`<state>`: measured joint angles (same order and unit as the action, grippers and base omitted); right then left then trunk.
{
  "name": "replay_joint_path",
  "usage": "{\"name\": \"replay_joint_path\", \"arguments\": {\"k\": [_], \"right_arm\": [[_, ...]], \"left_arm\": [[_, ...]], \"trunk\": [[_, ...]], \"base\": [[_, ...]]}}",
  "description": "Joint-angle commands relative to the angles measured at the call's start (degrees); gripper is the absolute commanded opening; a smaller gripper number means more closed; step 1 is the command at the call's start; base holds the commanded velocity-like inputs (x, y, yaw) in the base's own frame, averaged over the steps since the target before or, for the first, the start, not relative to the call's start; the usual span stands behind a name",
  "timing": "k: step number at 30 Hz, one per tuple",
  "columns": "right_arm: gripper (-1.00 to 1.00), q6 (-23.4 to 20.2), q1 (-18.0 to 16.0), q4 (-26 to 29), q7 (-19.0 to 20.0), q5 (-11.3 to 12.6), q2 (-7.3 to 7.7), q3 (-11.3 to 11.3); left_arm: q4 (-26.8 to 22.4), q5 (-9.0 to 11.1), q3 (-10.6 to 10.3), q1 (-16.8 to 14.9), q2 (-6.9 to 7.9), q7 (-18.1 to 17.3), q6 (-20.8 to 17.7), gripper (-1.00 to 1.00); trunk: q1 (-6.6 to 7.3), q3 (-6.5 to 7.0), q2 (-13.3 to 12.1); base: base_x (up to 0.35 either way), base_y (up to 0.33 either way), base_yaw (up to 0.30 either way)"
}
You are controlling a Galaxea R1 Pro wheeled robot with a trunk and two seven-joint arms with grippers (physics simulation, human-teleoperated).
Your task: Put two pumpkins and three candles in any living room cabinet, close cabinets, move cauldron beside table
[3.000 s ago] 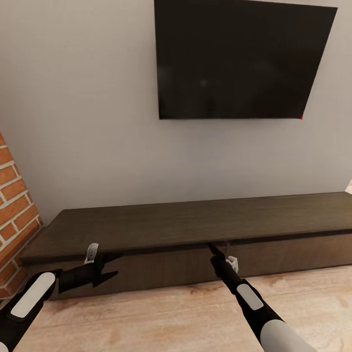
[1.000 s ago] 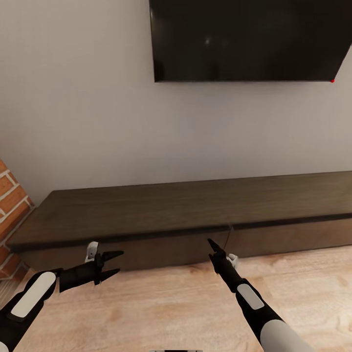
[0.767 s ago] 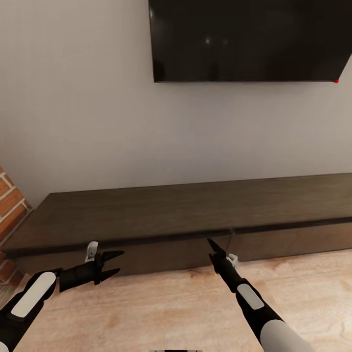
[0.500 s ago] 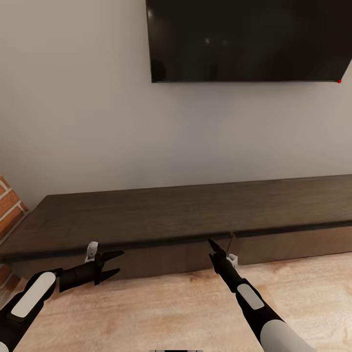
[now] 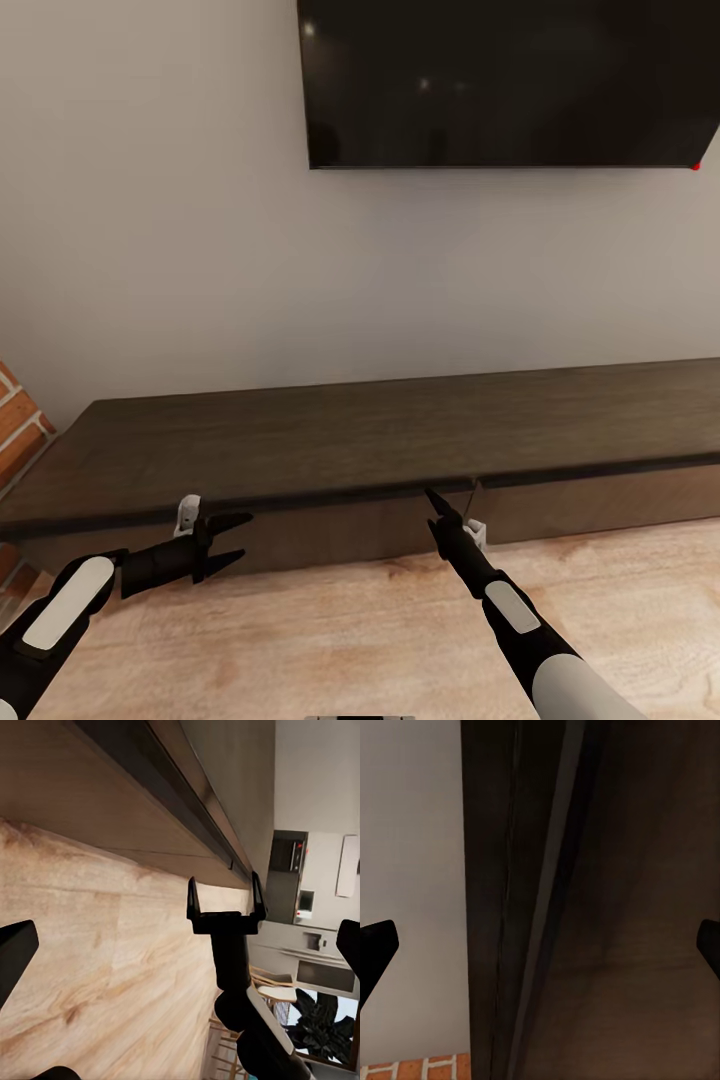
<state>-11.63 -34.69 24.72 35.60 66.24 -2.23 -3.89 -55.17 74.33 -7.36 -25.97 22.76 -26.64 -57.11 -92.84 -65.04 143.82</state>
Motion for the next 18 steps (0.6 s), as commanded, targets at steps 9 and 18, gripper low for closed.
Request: {"name": "replay_joint_path", "arguments": {"k": [9,18], "right_arm": [[1.00,-0.2,0.0,0.0,0.2,0.3,-0.08,-0.3],[1.00,-0.1,0.0,0.0,0.2,0.3,-0.06,-0.3]], "left_arm": [[0.1,-0.2,-0.1,0.0,0.08,-0.4,0.0,1.00],[0.1,-0.2,-0.1,0.0,0.09,-0.4,0.0,1.00]], "trunk": [[0.01,-0.05,0.0],[0.01,-0.05,0.0]], "base": [[0.038,0.000,0.000],[0.032,0.000,0.000]]}}
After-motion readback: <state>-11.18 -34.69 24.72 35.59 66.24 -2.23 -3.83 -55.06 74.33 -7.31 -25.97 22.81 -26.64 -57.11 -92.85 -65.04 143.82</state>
